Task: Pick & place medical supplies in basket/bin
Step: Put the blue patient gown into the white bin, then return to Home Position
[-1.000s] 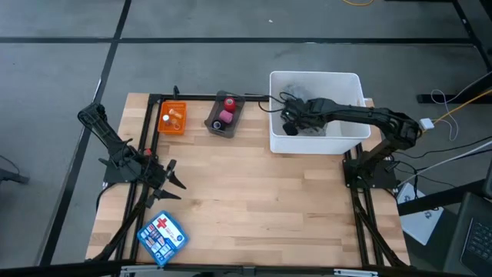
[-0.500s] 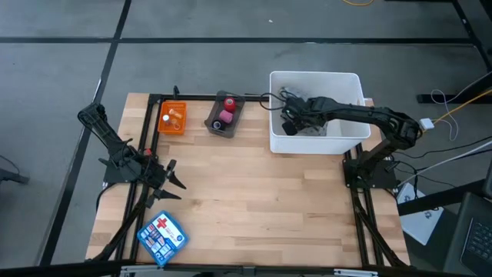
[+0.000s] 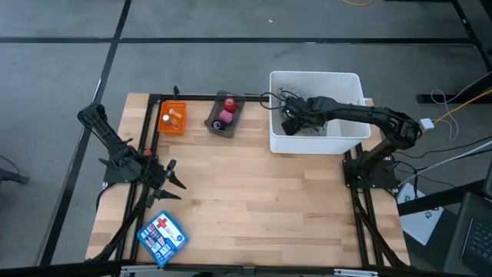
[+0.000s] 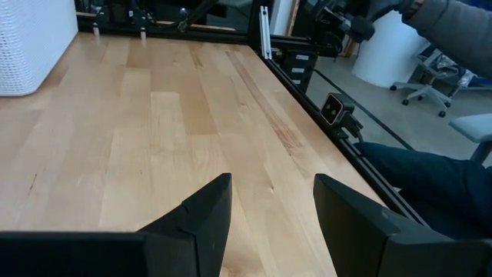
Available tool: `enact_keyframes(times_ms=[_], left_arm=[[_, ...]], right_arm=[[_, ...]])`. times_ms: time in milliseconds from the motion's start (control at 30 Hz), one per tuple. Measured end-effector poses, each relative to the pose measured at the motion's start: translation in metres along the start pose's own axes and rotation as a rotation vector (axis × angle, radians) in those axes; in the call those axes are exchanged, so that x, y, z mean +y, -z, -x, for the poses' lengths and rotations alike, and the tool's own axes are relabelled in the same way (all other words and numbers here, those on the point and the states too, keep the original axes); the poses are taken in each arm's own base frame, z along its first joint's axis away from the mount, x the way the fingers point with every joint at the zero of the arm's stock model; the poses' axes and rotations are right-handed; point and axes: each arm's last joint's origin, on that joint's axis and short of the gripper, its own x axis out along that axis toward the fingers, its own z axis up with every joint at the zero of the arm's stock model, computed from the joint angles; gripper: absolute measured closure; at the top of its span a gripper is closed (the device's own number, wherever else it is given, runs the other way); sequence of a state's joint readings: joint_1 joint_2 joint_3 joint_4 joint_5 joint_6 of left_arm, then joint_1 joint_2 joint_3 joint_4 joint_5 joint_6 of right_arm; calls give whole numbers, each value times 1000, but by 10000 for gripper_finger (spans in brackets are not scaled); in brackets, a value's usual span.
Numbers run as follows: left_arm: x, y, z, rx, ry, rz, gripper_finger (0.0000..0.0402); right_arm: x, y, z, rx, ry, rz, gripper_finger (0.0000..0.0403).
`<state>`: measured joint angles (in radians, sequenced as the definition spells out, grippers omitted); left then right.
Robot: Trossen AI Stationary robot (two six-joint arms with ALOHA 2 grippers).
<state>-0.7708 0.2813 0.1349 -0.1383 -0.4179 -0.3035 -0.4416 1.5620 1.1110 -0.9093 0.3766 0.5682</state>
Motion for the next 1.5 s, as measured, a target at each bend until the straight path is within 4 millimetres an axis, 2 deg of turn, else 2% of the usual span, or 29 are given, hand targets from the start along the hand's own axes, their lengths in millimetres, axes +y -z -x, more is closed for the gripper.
enact_keyframes(times_ms=[100, 200, 500, 667, 800, 967, 1067, 1133, 1233, 1333, 1500], left_arm=[[0, 0, 0, 0, 0, 0, 219], [0, 0, 0, 0, 0, -1, 219], [0, 0, 0, 0, -1, 7, 219], [0, 0, 0, 0, 0, 15, 219], [0, -1, 0, -17, -10, 4, 219], [-3, -17, 2, -173, 8, -61, 219], [-6, -30, 8, -222, 52, -106, 219], [-7, -37, 12, -248, 80, -109, 219], [-6, -38, 14, -261, 86, -109, 219], [-5, -36, 13, -244, 32, -164, 219], [-4, -31, 12, -200, 57, -1, 219]], right_arm=[[2, -8, 9, -12, -40, -9, 119], [1, -18, 27, -36, -43, -19, 124], [4, -48, 108, -168, -145, -44, 137], [9, -52, 147, -248, -233, -52, 137], [27, -50, 177, -378, -369, 16, 137], [61, -34, 215, -585, -543, 268, 138], [77, -13, 240, -677, -602, 449, 138], [81, 2, 257, -704, -648, 539, 138], [82, 27, 273, -622, -738, 675, 138], [85, 49, 286, -600, -784, 719, 138], [98, 81, 303, -736, -820, 803, 138]])
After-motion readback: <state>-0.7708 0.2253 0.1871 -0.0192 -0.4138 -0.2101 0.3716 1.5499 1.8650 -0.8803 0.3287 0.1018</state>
